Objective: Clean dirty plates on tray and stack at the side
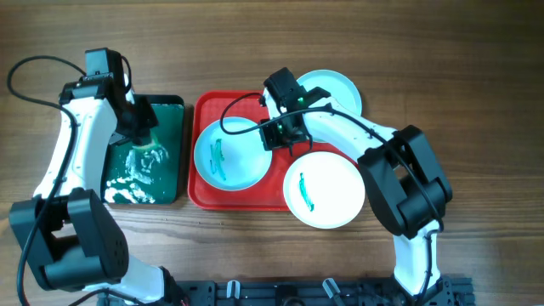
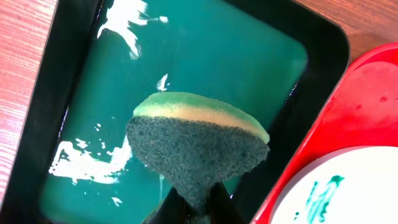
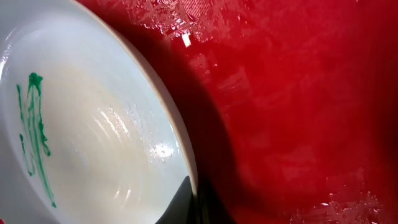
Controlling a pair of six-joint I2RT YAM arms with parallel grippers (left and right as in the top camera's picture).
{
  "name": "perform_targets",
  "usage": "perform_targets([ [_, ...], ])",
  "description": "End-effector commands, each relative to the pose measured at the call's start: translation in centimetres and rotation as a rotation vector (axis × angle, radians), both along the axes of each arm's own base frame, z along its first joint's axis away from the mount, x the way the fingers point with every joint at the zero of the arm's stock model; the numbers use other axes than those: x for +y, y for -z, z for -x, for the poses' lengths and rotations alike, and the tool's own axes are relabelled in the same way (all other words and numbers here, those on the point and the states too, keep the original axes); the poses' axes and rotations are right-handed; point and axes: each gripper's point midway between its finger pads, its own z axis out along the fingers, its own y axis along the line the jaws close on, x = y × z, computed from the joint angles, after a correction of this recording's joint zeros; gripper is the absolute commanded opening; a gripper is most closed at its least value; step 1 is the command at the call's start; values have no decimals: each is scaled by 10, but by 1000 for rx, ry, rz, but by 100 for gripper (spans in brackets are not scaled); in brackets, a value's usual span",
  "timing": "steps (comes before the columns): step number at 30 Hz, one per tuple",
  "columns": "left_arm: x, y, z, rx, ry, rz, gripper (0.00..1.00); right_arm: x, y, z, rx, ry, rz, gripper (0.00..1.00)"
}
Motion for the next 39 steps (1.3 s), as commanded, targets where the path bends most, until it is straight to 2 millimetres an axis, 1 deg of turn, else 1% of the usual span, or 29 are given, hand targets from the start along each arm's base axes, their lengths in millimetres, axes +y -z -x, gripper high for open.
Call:
perform_targets([
  [1, 1, 26, 1, 55, 52, -23, 4, -7, 12, 1, 44, 14, 4, 4],
  [3, 0, 35, 3, 79, 45, -17, 4, -7, 12, 1, 41, 7, 4, 4],
  [4, -2, 36, 3, 81, 45, -15, 4, -7, 12, 1, 42, 7, 4, 4],
  [6, -11, 35, 2, 79, 67, -10, 4, -6, 12, 1, 46, 6, -1, 4],
  [7, -20, 34, 0, 73, 86, 14, 4, -4, 11, 3, 54, 1, -14, 5],
  [9, -49, 32, -3, 53, 135, 116, 4, 0, 9, 6, 67, -19, -44, 4],
  [11, -71, 30, -5, 39, 182, 165, 4, 0, 9, 6, 69, -19, -43, 4],
  [14, -97, 28, -9, 20, 246, 173, 4, -1, 9, 6, 69, -19, -42, 4],
  [15, -110, 29, -11, 11, 269, 158, 4, -1, 9, 6, 69, -19, -42, 4],
  [17, -121, 34, -10, 23, 302, 139, 4, -1, 9, 6, 66, -18, -38, 4],
  [21, -142, 56, 1, 94, 358, 135, 4, -3, 10, 5, 60, -15, -28, 4],
  [22, -143, 65, 6, 122, 348, 114, 4, -3, 10, 4, 59, -15, -26, 4],
  [26, -139, 86, 21, 182, 346, 88, 4, -4, 11, 3, 53, -11, -17, 4],
  [28, -139, 91, 27, 198, 347, 93, 4, -4, 11, 2, 50, -10, -19, 5],
  [29, -142, 92, 29, 204, 352, 106, 4, -4, 11, 2, 49, -10, -21, 4],
  [31, -158, 91, 37, 220, 382, 150, 4, -3, 12, 2, 49, -10, -20, 4],
  [33, -169, 93, 46, 239, 417, 147, 4, -4, 12, 2, 49, -10, -20, 5],
  [36, -186, 101, 66, 279, 452, 138, 4, -3, 12, 2, 48, -10, -20, 4],
  [38, -193, 104, 77, 301, 452, 133, 4, -3, 12, 2, 48, -10, -20, 4],
  [39, -195, 104, 77, 300, 447, 133, 4, -3, 12, 2, 48, -10, -20, 4],
])
